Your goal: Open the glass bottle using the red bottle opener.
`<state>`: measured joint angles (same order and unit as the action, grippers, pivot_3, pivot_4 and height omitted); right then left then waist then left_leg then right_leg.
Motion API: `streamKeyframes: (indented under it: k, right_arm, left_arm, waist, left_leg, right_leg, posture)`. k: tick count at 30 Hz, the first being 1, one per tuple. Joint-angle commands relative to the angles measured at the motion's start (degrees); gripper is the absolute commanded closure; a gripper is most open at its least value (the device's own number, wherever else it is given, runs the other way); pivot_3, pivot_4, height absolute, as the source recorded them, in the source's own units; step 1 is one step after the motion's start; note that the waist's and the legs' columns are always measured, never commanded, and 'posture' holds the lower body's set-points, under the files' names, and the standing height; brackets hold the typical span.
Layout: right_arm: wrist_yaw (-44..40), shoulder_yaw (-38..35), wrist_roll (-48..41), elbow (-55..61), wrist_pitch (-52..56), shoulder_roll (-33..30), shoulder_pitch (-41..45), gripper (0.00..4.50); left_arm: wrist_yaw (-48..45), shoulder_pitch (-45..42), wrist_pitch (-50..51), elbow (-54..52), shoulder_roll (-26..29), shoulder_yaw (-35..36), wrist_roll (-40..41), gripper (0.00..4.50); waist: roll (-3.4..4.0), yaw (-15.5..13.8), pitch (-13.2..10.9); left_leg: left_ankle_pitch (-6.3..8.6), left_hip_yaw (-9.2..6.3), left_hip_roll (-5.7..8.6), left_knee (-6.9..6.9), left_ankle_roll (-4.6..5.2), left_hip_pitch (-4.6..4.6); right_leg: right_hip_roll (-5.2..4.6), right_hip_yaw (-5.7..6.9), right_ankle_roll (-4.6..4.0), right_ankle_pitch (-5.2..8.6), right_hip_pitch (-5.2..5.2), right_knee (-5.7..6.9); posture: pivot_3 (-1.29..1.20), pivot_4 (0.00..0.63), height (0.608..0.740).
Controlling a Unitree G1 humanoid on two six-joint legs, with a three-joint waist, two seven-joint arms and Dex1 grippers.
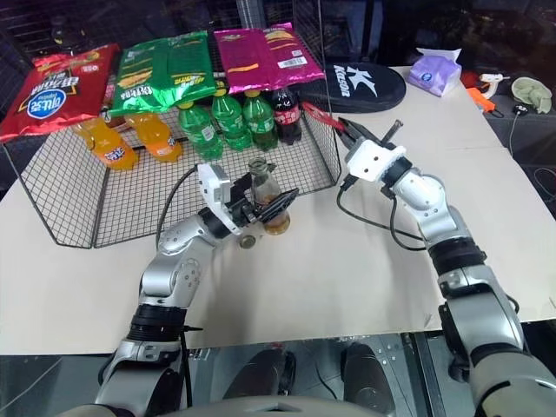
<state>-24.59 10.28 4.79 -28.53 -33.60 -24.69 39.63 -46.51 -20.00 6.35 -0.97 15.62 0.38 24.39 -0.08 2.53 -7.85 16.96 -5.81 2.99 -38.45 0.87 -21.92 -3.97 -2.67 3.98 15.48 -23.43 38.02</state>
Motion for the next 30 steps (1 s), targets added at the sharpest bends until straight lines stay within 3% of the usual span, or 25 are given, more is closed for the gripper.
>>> streamKeyframes:
  k: [1, 8, 10, 12, 16, 17, 18, 22, 25, 30]
  right_arm:
    - [-7.76, -2.01, -10.48, 10.27, 10.37, 0.11, -4.74, 4.50]
    - [-12.47, -4.09, -28.37, 32.61, 43.07, -1.58, -16.23, 4.50]
    - [-11.21, -5.30, -39.45, 39.83, 61.51, -3.96, -20.11, 4.50]
    - [-9.95, -6.65, -46.94, 45.22, 72.87, -5.86, -23.13, 4.50]
    - [-6.63, -9.28, -50.31, 49.59, 79.60, -6.32, -25.38, 4.50]
    - [-6.56, -9.60, -49.80, 50.18, 79.94, -6.83, -26.03, 3.63]
    - [-6.74, -9.97, -49.35, 50.59, 80.09, -7.30, -26.62, 3.39]
    - [-7.36, -12.57, -47.23, 51.07, 78.75, -8.91, -28.75, 1.48]
    - [-6.55, -14.76, -41.94, 49.24, 71.70, -8.29, -31.87, 0.22]
    - [-14.47, -18.59, -37.94, 47.71, 59.15, -9.62, -40.33, 0.22]
  left_arm:
    - [-0.14, 1.71, 1.18, -6.07, 2.39, 1.32, 1.41, 0.18]
    - [0.16, 6.66, 3.72, -11.69, 6.52, 3.43, 3.26, 0.18]
    - [0.17, 9.39, 4.54, -13.96, 8.12, 4.58, 3.93, 0.18]
    - [0.37, 12.55, 5.57, -15.97, 9.75, 6.25, 4.83, 0.18]
    - [1.00, 17.70, 6.96, -17.28, 11.75, 8.78, 5.72, 0.18]
    - [1.67, 18.68, 6.99, -17.08, 11.71, 9.58, 5.85, 0.12]
    - [2.55, 19.48, 6.91, -16.78, 11.72, 10.30, 5.48, 0.12]
    - [4.72, 22.58, 7.27, -17.25, 12.62, 12.22, 4.48, 0.12]
    - [5.70, 26.38, 6.76, -18.16, 13.74, 12.95, 2.56, 0.12]
    - [7.43, 32.82, 6.08, -19.52, 14.70, 15.18, 0.64, 0.12]
  waist:
    - [0.01, -0.01, -0.01]
    - [0.02, -0.23, -0.01]
    - [0.02, -0.32, -0.01]
    - [0.02, -0.42, -0.01]
    - [0.04, -0.38, -0.03]
    - [0.04, -0.43, -0.03]
    - [0.04, -0.55, -0.03]
    - [0.02, -1.26, -0.04]
    - [0.02, -1.67, -0.03]
    - [0.01, -1.86, -0.04]
  left_leg:
    - [0.00, 0.01, -0.01, 0.01, 0.00, 0.00]
    - [0.01, -0.02, -0.04, 0.02, 0.01, -0.01]
    - [0.01, -0.02, -0.03, 0.00, 0.01, -0.02]
    - [0.02, -0.07, -0.03, 0.03, 0.02, -0.03]
    - [0.02, -0.06, -0.06, 0.09, 0.03, -0.03]
    - [0.03, -0.04, -0.06, 0.09, 0.04, -0.01]
    - [0.03, -0.03, -0.06, 0.09, 0.04, 0.00]
    - [0.03, -0.05, -0.04, 0.07, 0.05, -0.02]
    - [0.03, -0.04, -0.04, 0.07, 0.05, -0.02]
    - [0.04, 0.00, -0.04, 0.13, 0.06, -0.02]
  right_leg:
    - [0.00, -0.02, 0.00, 0.00, -0.01, 0.01]
    - [-0.02, -0.02, 0.00, 0.00, -0.02, 0.02]
    - [-0.03, -0.02, 0.00, 0.00, -0.01, 0.03]
    - [-0.07, 0.00, 0.00, 0.00, -0.01, -0.01]
    - [-0.15, -0.03, -0.01, 0.00, -0.03, -0.04]
    - [-0.12, -0.04, 0.00, 0.00, -0.02, -0.03]
    - [-0.10, -0.03, 0.00, 0.00, -0.02, -0.03]
    - [-0.04, 0.03, 0.00, 0.00, -0.01, -0.04]
    - [-0.04, 0.02, 0.00, 0.00, -0.01, -0.04]
    - [-0.05, 0.00, 0.00, 0.01, -0.02, -0.09]
  posture:
    - [0.00, 0.150, 0.740]
    - [0.00, 0.150, 0.740]
    - [0.00, 0.150, 0.740]
    - [0.00, 0.150, 0.740]
    - [0.00, 0.150, 0.740]
    - [0.00, 0.150, 0.740]
    - [0.00, 0.150, 0.740]
    - [0.00, 0.150, 0.740]
    - [0.00, 0.150, 0.740]
    - [0.00, 0.150, 0.740]
